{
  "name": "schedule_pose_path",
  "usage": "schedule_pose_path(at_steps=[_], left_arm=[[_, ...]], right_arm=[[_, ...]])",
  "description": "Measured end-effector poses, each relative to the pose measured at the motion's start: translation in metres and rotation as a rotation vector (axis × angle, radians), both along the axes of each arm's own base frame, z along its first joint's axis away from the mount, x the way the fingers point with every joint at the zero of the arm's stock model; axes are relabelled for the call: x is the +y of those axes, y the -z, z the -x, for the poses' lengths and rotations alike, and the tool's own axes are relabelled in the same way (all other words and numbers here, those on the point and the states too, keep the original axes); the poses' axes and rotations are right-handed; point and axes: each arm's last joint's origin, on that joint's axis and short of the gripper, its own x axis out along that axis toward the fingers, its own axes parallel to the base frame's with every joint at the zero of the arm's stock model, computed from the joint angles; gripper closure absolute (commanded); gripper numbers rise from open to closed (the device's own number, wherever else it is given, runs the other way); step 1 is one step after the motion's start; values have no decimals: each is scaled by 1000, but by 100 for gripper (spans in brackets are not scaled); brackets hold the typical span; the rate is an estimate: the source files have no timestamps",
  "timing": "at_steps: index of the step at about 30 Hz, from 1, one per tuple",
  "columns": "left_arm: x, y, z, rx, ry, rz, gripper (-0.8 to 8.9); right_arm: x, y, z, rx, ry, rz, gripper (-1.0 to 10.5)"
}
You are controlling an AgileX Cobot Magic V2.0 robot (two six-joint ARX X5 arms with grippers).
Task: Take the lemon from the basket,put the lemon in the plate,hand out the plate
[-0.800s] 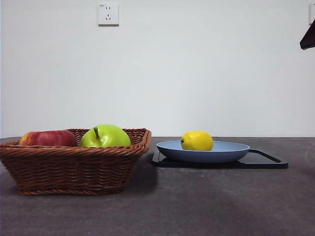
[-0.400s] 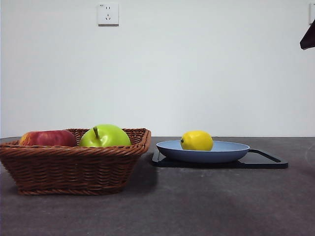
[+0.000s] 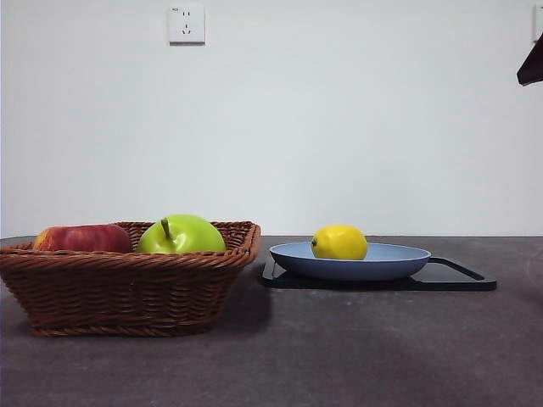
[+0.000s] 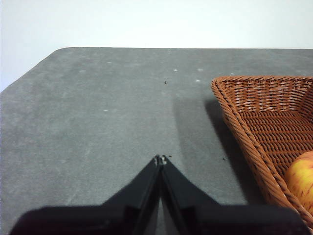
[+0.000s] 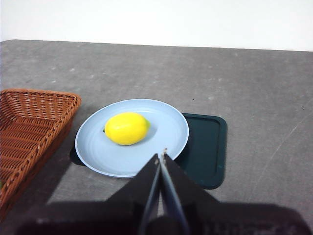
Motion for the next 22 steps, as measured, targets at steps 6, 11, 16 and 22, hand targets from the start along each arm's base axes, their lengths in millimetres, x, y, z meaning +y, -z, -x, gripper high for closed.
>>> schedule_pose_path(at_steps=[6, 11, 16, 22], left_arm=[[0, 0, 0, 0, 0, 0, 805], [0, 0, 0, 0, 0, 0, 805], [0, 0, 0, 0, 0, 0, 805], [0, 0, 0, 0, 0, 0, 805]], right_arm=[[0, 0, 0, 3, 0, 2, 943], [-14, -3, 17, -51, 29, 43, 943], [-33, 23, 31, -130, 96, 24, 943], [-45, 62, 33, -167, 37, -15, 943]])
